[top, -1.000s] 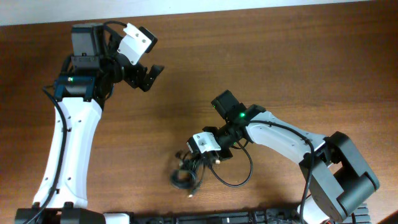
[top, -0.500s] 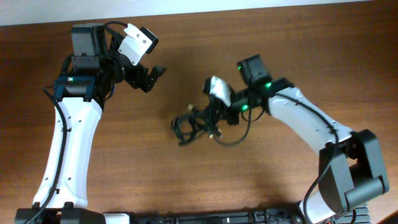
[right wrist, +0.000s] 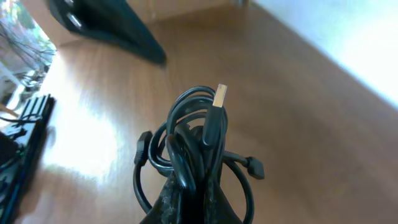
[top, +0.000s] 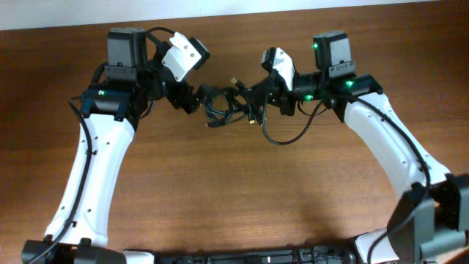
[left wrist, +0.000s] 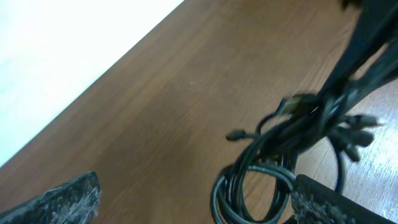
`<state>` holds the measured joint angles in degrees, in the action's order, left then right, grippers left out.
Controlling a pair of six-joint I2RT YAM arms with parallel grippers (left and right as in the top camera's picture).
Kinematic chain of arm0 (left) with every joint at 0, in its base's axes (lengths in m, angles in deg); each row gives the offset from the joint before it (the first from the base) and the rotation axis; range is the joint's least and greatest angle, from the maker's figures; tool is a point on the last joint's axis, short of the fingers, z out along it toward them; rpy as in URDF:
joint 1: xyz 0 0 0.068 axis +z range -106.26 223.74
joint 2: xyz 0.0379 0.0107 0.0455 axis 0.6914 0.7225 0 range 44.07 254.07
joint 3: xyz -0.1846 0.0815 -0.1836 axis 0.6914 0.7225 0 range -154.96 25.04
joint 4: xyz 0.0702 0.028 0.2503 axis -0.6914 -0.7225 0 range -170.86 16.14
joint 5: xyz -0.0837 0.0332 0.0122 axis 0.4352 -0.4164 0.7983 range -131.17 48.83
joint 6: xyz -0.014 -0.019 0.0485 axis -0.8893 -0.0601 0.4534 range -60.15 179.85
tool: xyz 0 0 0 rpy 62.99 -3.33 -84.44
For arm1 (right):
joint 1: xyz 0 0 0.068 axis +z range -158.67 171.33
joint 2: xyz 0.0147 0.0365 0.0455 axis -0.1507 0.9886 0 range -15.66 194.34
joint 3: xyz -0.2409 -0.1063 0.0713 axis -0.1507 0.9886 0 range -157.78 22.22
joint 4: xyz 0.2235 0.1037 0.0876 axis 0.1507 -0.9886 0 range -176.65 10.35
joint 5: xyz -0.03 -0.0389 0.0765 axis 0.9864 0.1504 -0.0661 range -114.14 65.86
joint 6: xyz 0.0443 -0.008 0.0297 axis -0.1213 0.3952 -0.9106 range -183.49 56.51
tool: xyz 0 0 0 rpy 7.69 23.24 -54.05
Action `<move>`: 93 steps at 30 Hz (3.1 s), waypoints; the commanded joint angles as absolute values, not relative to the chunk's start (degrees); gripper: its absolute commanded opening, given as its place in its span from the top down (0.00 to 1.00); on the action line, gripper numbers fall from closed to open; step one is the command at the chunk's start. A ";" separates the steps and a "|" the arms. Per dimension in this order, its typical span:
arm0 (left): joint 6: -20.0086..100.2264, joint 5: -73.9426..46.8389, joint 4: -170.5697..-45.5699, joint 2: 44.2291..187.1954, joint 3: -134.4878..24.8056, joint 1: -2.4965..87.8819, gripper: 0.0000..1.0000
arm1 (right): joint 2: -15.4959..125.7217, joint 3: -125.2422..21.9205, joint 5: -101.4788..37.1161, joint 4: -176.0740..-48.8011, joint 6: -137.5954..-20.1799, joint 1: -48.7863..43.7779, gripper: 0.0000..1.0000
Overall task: Untangle cables
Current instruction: 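Grasp the cable bundle with the right gripper and lift it toward the left gripper, then grasp part of the bundle with the left gripper beside the right gripper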
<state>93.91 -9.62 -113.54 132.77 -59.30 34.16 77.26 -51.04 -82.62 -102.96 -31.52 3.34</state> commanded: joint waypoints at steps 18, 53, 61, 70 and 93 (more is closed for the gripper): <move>102.00 -8.46 -111.97 138.91 -60.35 29.74 0.01 | 72.65 -52.61 -88.45 -101.74 -30.96 2.82 0.96; 83.42 3.06 -100.74 138.87 -60.37 37.76 1.00 | 72.65 -52.61 -90.73 -102.18 -31.41 2.82 0.95; 81.95 14.32 -95.97 138.87 -60.37 39.16 1.00 | 72.65 -52.61 -80.21 -107.79 -31.41 2.82 0.58; 83.18 19.71 -95.56 138.87 -60.37 39.14 1.00 | 72.65 -52.61 -73.92 -105.19 -31.35 2.82 0.08; 89.49 31.08 -95.34 138.87 -60.35 39.32 1.00 | 72.65 -52.61 -68.69 -97.50 -30.80 2.82 0.96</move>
